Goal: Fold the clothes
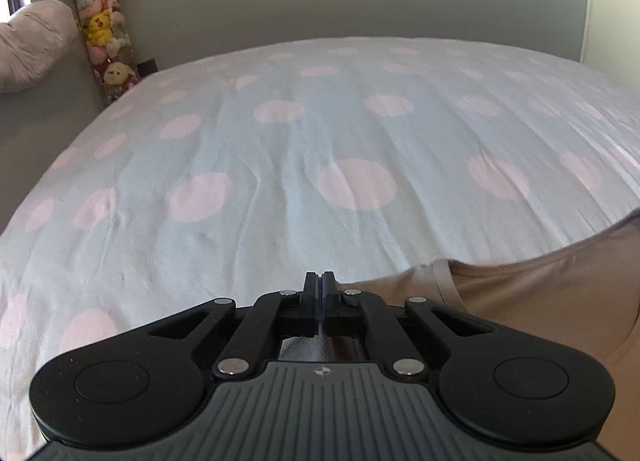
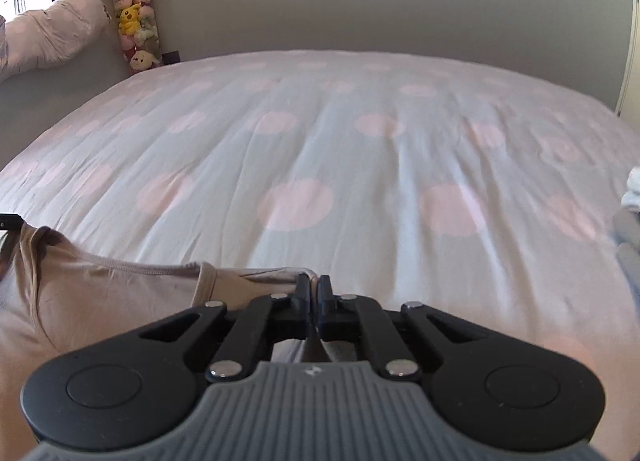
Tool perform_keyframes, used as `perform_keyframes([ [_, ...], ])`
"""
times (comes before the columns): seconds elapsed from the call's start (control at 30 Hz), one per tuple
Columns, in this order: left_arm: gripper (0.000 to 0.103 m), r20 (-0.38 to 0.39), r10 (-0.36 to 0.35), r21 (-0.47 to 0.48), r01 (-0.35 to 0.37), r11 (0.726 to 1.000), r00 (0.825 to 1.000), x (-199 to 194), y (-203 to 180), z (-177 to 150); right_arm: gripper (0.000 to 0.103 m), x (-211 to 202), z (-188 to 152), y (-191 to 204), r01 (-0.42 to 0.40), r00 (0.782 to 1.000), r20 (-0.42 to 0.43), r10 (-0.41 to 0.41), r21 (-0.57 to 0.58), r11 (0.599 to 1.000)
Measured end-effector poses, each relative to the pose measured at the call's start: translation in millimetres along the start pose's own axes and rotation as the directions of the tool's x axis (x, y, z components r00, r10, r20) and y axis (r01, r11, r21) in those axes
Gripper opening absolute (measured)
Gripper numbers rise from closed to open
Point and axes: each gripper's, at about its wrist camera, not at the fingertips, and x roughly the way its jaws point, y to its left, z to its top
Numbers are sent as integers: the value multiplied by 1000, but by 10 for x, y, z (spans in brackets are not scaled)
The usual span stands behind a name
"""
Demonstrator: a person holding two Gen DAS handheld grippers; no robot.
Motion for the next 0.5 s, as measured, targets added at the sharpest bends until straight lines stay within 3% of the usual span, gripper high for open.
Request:
perform_keyframes([
  [0.13, 0, 21, 39, 19, -39, 999, 999, -16, 11, 122, 4, -33, 127, 62, 31, 999, 34, -30, -32, 999],
  [0.3, 0, -14, 78, 65, -77, 995, 997, 223, -48, 58, 4, 233, 69, 72, 67, 998, -17, -68, -43, 997],
  [0.5, 0, -40, 93, 132, -87, 987, 995, 392, -126, -129, 6, 491, -92, 33, 47, 995, -83, -48, -14, 999],
])
